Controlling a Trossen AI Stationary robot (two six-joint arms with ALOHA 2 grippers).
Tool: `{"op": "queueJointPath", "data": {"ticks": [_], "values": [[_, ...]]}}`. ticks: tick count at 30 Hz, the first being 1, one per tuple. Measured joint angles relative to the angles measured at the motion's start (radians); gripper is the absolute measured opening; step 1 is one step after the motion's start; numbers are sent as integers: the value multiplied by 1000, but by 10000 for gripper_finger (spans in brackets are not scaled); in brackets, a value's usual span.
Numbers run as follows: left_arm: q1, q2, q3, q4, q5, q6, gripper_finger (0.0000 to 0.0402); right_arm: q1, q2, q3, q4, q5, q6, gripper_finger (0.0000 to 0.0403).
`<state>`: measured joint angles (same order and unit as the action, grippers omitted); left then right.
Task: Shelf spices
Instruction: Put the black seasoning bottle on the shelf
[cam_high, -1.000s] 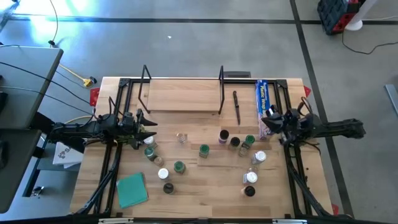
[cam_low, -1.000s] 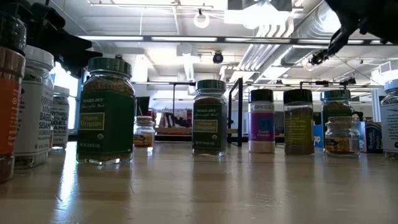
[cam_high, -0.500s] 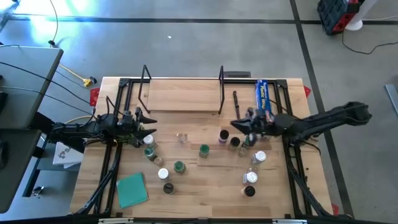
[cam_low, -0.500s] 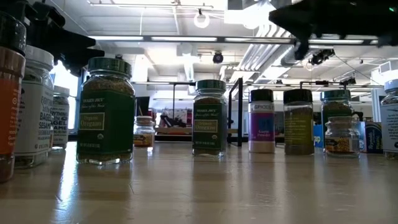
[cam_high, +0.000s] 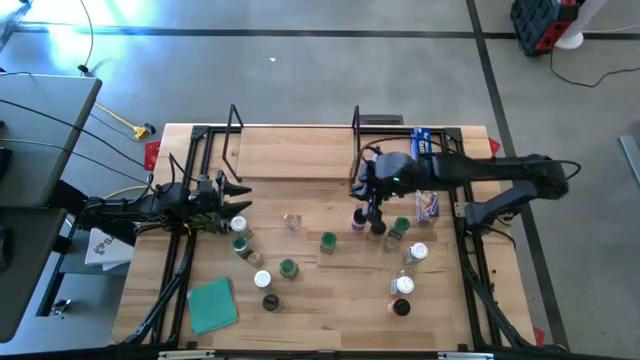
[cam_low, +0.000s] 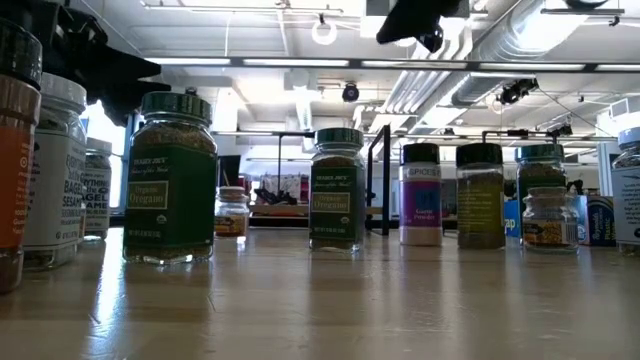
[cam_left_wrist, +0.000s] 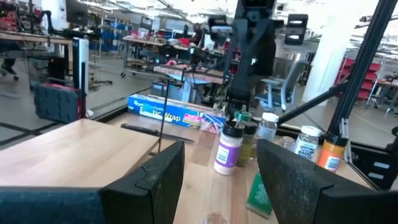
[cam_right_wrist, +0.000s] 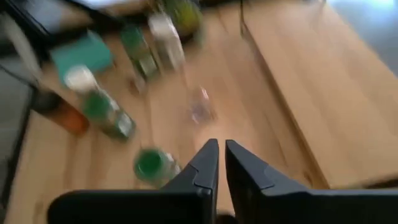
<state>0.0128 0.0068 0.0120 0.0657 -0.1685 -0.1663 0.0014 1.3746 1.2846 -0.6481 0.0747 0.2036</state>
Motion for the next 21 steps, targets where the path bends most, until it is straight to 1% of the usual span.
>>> {"op": "queueJointPath", "data": {"ticks": [3,6,11,14,17,21], "values": [[0,1,0,2,0,-16,195,-13,91,142,-204,-20,0,72],[0,2,0,0,1,-17,195,-14,179,232,-353,-25,-2,132],[0,3,0,-1,1,-17,195,-15,320,287,-506,-35,-7,244],[0,3,0,0,1,-16,195,-14,394,290,-561,-65,-18,297],[0,3,0,-1,1,-20,195,-15,453,290,-584,-74,-2,326],[0,3,0,-1,1,-40,195,-17,507,290,-584,-56,1,334]]}}
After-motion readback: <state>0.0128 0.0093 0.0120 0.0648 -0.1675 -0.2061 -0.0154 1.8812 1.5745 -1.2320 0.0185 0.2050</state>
